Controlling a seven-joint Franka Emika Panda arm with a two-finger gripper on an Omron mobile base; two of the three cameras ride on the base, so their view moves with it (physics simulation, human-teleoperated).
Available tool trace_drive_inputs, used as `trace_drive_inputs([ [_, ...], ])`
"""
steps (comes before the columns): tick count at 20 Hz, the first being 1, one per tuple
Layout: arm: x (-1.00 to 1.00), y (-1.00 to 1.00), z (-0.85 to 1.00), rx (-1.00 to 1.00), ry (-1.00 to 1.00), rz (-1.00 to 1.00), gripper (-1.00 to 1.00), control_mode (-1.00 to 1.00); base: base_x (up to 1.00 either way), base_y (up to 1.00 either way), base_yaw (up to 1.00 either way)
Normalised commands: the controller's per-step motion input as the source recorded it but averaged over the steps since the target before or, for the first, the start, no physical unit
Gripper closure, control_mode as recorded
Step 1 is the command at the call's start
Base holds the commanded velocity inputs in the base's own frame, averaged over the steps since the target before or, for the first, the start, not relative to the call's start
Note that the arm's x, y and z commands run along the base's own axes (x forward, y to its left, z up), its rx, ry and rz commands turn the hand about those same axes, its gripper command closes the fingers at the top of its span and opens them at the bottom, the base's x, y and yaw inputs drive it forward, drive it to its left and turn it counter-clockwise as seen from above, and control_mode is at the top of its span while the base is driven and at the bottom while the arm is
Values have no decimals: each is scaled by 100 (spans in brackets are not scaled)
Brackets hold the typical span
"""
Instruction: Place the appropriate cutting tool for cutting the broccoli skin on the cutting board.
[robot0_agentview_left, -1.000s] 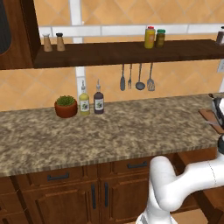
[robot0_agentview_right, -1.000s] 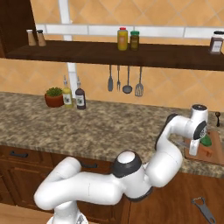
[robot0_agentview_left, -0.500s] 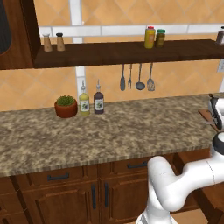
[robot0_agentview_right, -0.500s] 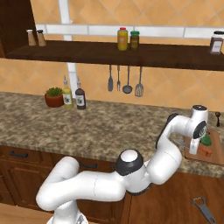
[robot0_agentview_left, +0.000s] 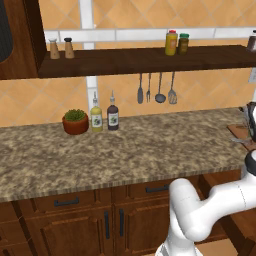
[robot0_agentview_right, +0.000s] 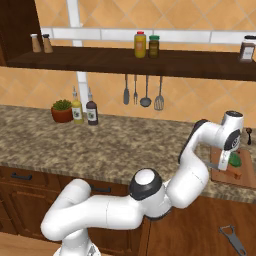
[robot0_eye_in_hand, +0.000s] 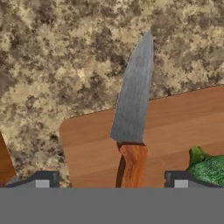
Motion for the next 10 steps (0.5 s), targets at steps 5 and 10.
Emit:
trace_drive_inputs([
  [5, -66, 75, 66, -6, -10, 11, -100, -100, 0, 0, 0],
  [10, -44, 100, 23, -5, 0, 9, -100, -100, 0, 0, 0],
])
